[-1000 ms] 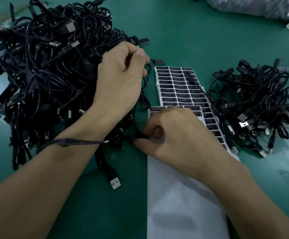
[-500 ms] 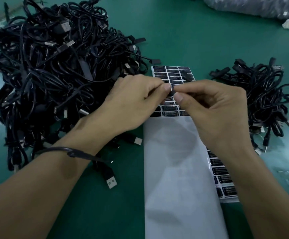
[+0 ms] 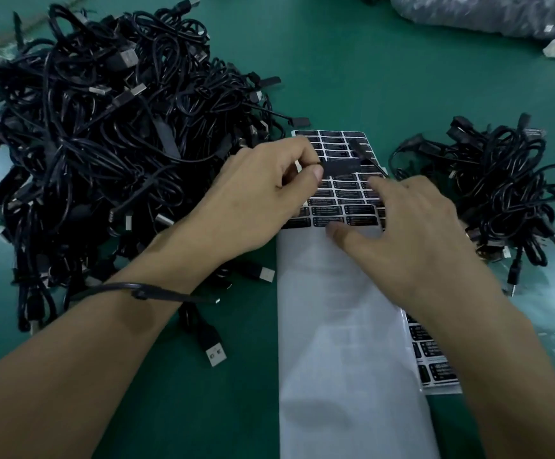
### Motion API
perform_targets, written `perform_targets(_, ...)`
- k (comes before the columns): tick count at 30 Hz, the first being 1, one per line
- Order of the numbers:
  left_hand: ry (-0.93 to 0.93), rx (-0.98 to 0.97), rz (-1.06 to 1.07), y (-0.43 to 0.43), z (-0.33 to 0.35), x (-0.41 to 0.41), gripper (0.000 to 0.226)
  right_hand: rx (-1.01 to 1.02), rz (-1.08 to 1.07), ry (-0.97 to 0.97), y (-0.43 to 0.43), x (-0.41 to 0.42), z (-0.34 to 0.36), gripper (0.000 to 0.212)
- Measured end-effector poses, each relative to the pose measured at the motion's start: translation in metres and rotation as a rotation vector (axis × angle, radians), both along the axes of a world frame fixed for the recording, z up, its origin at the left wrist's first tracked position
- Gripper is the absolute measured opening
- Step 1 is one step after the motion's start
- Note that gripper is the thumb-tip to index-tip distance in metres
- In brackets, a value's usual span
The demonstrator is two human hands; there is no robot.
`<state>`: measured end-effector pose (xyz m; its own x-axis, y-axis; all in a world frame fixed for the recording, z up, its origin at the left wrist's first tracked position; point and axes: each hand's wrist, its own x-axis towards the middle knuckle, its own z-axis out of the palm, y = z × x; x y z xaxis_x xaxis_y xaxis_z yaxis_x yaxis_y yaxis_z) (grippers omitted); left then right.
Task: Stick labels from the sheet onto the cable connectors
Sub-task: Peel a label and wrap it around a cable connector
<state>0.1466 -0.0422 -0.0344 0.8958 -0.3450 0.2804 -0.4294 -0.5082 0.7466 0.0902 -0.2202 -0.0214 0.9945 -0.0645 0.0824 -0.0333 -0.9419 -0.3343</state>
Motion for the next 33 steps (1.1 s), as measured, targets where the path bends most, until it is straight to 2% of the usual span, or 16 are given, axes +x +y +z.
perform_targets(3, 0.000, 0.023, -0.023, -0.001, -0.001, -0.001, 0.014, -0.109, -0.048, 0.104, 0.004, -0.003, 0.001, 0.065)
perform_targets(6, 0.001, 0.033, -0.058, -0.004, -0.001, -0.003, 0.014, -0.079, -0.053, 0.127, 0.002, 0.000, 0.001, 0.077)
perform_targets(10, 0.013, 0.059, -0.085, -0.007, 0.001, -0.007, 0.019, 0.064, -0.037, 0.046, 0.002, 0.002, -0.001, 0.063)
perform_targets(14, 0.085, -0.027, -0.077, -0.007, 0.004, -0.009, 0.023, 0.272, -0.023, 0.013, 0.001, 0.003, -0.004, 0.054)
perform_targets(17, 0.117, -0.063, -0.078, -0.008, 0.008, -0.012, 0.035, 0.374, -0.034, -0.024, -0.001, 0.004, -0.007, 0.052)
perform_targets(20, 0.091, -0.036, -0.063, -0.011, 0.011, -0.016, 0.035, 0.539, -0.016, -0.090, 0.006, 0.004, -0.009, 0.055)
perform_targets(22, 0.071, 0.020, -0.038, -0.013, 0.011, -0.017, 0.041, 0.571, 0.016, -0.110, 0.010, 0.004, -0.011, 0.063)
perform_targets(25, 0.066, 0.032, 0.011, -0.012, 0.008, -0.013, 0.047, 0.622, 0.047, -0.036, 0.009, 0.007, -0.010, 0.081)
perform_targets(27, 0.078, 0.046, 0.026, -0.010, 0.007, -0.011, 0.049, 0.754, 0.023, 0.025, 0.005, 0.009, -0.007, 0.083)
perform_targets(30, 0.096, 0.095, 0.037, -0.009, 0.006, -0.010, 0.051, 1.020, -0.080, 0.051, -0.006, 0.012, -0.001, 0.056)
perform_targets(33, 0.081, 0.149, 0.039, -0.009, 0.005, -0.009, 0.052, 1.096, -0.132, 0.030, -0.015, 0.014, -0.002, 0.026)
